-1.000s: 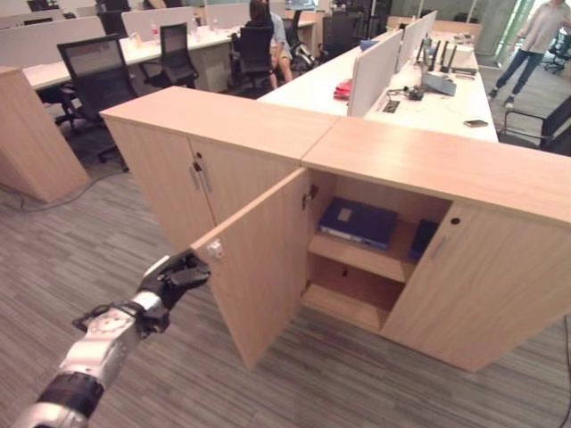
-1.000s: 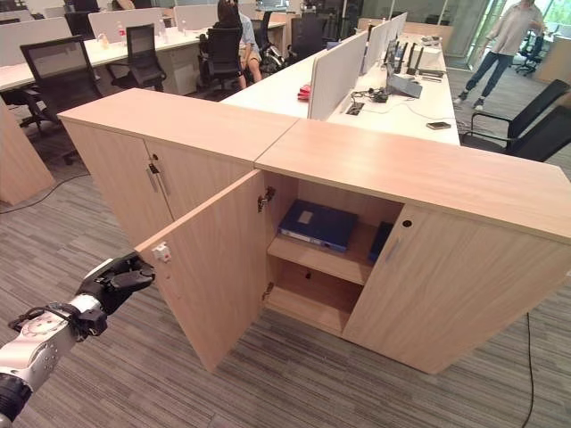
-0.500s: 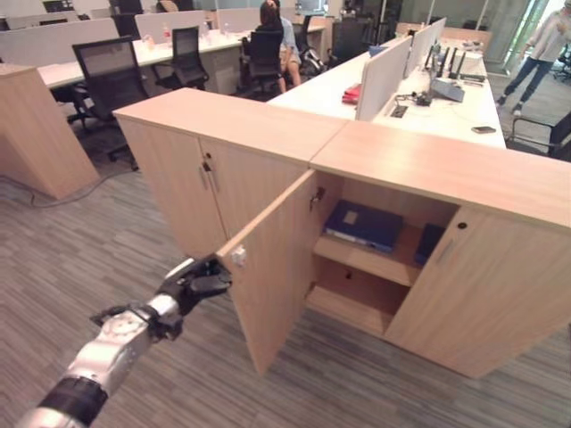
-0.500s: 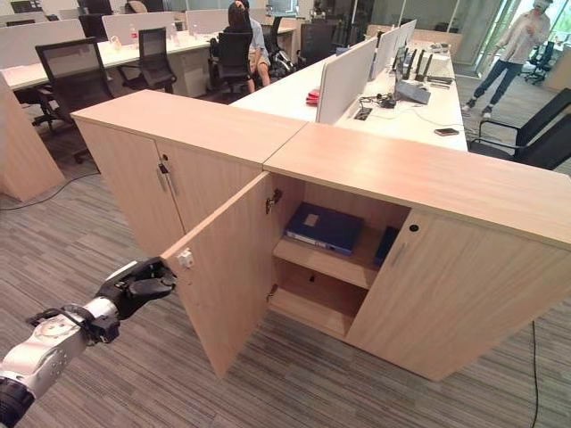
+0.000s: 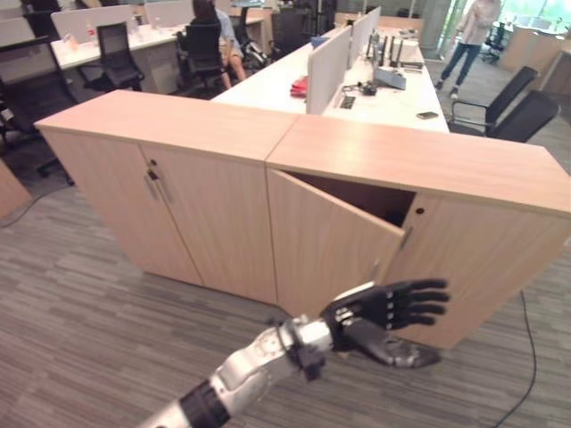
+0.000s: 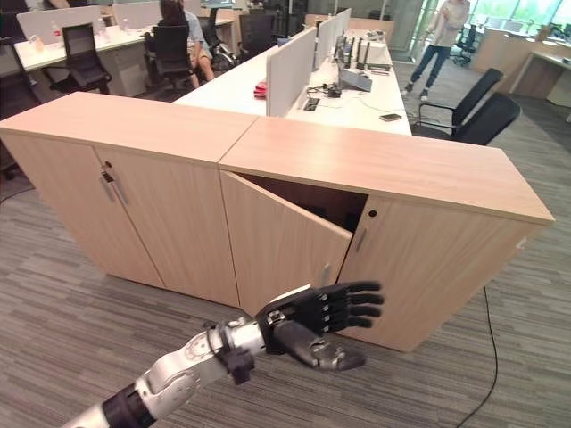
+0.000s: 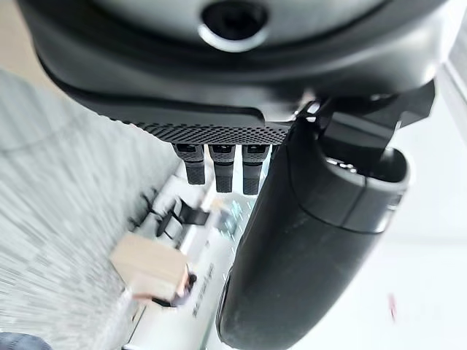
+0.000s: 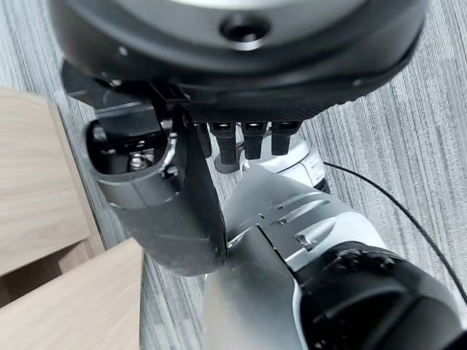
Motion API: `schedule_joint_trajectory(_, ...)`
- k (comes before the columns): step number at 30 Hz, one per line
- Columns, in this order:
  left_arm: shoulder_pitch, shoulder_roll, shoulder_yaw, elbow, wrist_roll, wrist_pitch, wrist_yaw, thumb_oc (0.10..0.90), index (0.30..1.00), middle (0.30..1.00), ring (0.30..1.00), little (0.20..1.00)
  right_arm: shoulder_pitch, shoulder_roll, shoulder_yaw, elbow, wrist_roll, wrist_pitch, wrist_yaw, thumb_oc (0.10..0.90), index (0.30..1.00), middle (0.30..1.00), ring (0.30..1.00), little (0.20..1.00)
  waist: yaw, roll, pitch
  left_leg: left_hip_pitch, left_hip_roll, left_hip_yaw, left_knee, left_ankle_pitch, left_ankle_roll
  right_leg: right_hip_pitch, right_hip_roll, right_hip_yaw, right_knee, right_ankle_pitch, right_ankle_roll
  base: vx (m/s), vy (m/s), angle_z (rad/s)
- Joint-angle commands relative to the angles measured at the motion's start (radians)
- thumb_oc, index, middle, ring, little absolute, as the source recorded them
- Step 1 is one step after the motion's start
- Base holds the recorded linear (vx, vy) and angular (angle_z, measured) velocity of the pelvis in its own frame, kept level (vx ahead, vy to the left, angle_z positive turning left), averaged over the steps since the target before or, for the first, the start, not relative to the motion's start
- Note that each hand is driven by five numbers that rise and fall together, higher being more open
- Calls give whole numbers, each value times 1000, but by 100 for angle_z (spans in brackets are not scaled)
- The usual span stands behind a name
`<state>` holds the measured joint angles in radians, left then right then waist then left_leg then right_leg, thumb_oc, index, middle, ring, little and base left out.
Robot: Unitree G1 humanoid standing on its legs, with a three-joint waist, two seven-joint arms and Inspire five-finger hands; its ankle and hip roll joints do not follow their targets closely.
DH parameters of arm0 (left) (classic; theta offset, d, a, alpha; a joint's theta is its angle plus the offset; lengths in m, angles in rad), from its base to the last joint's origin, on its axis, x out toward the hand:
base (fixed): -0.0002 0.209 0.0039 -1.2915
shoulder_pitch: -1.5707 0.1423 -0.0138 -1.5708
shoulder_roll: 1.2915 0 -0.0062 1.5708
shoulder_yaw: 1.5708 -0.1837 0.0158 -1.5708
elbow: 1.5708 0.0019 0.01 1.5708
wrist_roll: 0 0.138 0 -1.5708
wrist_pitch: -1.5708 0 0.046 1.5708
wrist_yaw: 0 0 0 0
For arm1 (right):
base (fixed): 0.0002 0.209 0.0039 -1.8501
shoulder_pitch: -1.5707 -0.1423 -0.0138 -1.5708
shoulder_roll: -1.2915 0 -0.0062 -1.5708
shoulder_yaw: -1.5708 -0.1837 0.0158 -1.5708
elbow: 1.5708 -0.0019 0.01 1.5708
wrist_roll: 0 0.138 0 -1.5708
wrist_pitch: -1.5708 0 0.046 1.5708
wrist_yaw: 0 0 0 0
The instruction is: Put the empty folder in the office cabinet
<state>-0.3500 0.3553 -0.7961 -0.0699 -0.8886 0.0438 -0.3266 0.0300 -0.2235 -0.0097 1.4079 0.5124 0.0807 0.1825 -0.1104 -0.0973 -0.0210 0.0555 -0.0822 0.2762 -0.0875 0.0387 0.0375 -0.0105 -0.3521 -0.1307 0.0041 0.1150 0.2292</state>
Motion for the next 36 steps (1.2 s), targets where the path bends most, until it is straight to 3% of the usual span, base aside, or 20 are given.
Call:
schedule_joint_trajectory(1, -80, -67, 123, -64, -62, -83, 9, 800, 900, 900, 900, 900, -52, 27, 64, 48, -12, 5, 6, 800, 900, 900, 900, 900, 17, 61, 19, 8, 4, -108, 0, -114, -5, 63, -22, -42, 91, 32, 28, 0, 0, 0)
schedule_joint_trajectory(12, 15, -29, 169, -28, -12, -83, 12, 800, 900, 900, 900, 900, -59, 32, 56, 48, -10, 2, -2, 800, 900, 900, 900, 900, 27, 62, 26, 13, 4, -107, 0, -116, -7, 68, -20, -47, 85, 31, 27, 2, -2, -1)
schedule_joint_trajectory(16, 156, 34, 253, 42, 110, -83, -1, 800, 900, 900, 900, 900, -55, 29, 25, 55, -10, 1, 5, 800, 900, 900, 900, 900, 45, 62, 28, 10, 4, -107, 0, -117, -8, 71, -19, -55, 77, 30, 26, 0, 0, 0)
schedule_joint_trajectory(21, 302, 45, 347, 182, 164, -62, 3, 800, 900, 900, 900, 900, -46, 26, 9, 49, -16, 2, 6, 800, 900, 900, 900, 900, 51, 67, 27, 9, 11, -97, 0, -118, -9, 69, -16, -57, 63, 31, 25, 0, -2, -1)
schedule_joint_trajectory(26, 359, -44, 472, 609, 352, -73, 93, 800, 900, 900, 900, 900, -43, 26, -2, 30, -7, -5, -5, 800, 900, 900, 900, 900, 46, 68, 27, 5, 29, -83, 0, -109, -15, 61, 1, -53, 50, 13, 14, -9, -40, -10)
schedule_joint_trajectory(28, 330, -94, 523, 910, 494, -109, 148, 800, 900, 900, 900, 900, -41, 25, 0, 22, -4, -13, -12, 800, 900, 900, 900, 900, 41, 67, 24, 4, 42, -70, 0, -105, -21, 57, 11, -55, 41, -4, 8, -10, -89, -14)
schedule_joint_trajectory(30, 281, -128, 590, 1223, 663, -179, 313, 800, 900, 900, 900, 900, -34, 35, 18, 24, 9, -35, -39, 800, 900, 900, 900, 900, 41, 57, 16, -1, 67, -50, 0, -97, -36, 53, 33, -61, 19, -33, -9, -15, -147, -9)
schedule_joint_trajectory(34, 296, -139, 622, 1348, 702, -175, 335, 800, 900, 900, 900, 900, -31, 37, 29, 22, 17, -50, -54, 800, 900, 900, 900, 900, 45, 53, 16, 1, 87, -36, 0, -90, -51, 60, 53, -71, 1, -63, -20, -10, -134, -19)
schedule_joint_trajectory(36, 332, -137, 658, 1389, 656, -169, 302, 800, 900, 900, 900, 900, -28, 31, 24, 24, 35, -57, -53, 800, 900, 900, 900, 900, 48, 56, 17, 3, 113, -28, 0, -79, -69, 69, 74, -71, -13, -79, -32, 1, -151, -7)
